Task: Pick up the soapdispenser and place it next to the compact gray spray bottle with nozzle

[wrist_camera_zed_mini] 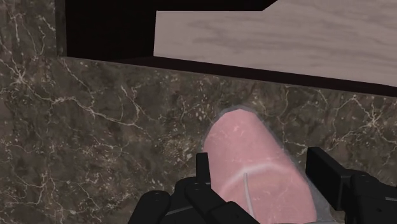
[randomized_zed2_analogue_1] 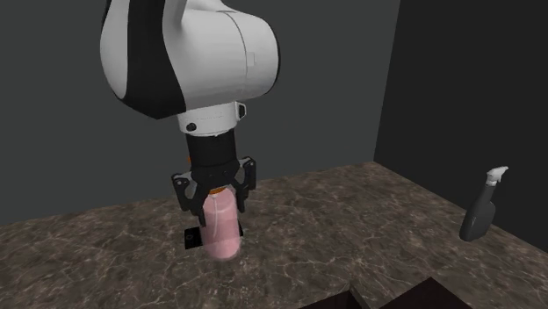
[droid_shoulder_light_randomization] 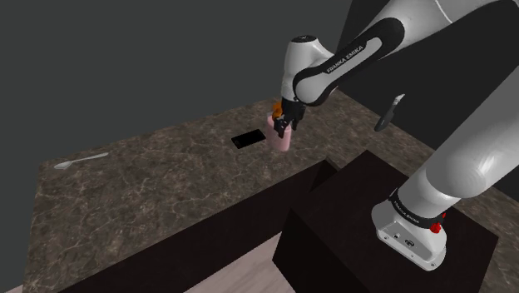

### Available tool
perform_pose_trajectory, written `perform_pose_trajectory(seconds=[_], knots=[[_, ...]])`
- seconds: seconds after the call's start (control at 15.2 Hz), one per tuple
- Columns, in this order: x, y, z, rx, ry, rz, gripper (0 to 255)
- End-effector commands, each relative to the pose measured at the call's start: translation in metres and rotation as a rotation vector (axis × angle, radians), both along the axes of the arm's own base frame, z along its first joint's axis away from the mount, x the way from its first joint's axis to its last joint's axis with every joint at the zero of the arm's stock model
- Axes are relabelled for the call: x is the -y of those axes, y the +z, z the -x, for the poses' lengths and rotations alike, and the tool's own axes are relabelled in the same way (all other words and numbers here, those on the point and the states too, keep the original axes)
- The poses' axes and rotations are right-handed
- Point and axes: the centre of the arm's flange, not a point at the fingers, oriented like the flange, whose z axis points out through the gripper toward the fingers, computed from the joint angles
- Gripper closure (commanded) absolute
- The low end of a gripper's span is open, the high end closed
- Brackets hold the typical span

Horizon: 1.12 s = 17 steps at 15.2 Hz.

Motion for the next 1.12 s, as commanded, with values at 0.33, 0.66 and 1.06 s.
perform_pose_trajectory(seconds=[0.33, 0.66, 1.06], knots=[[-0.001, 0.037, 0.000, 0.000, 0.000, 0.000, 255], [-0.001, 0.063, 0.000, 0.000, 0.000, 0.000, 255], [-0.001, 0.095, 0.000, 0.000, 0.000, 0.000, 255]])
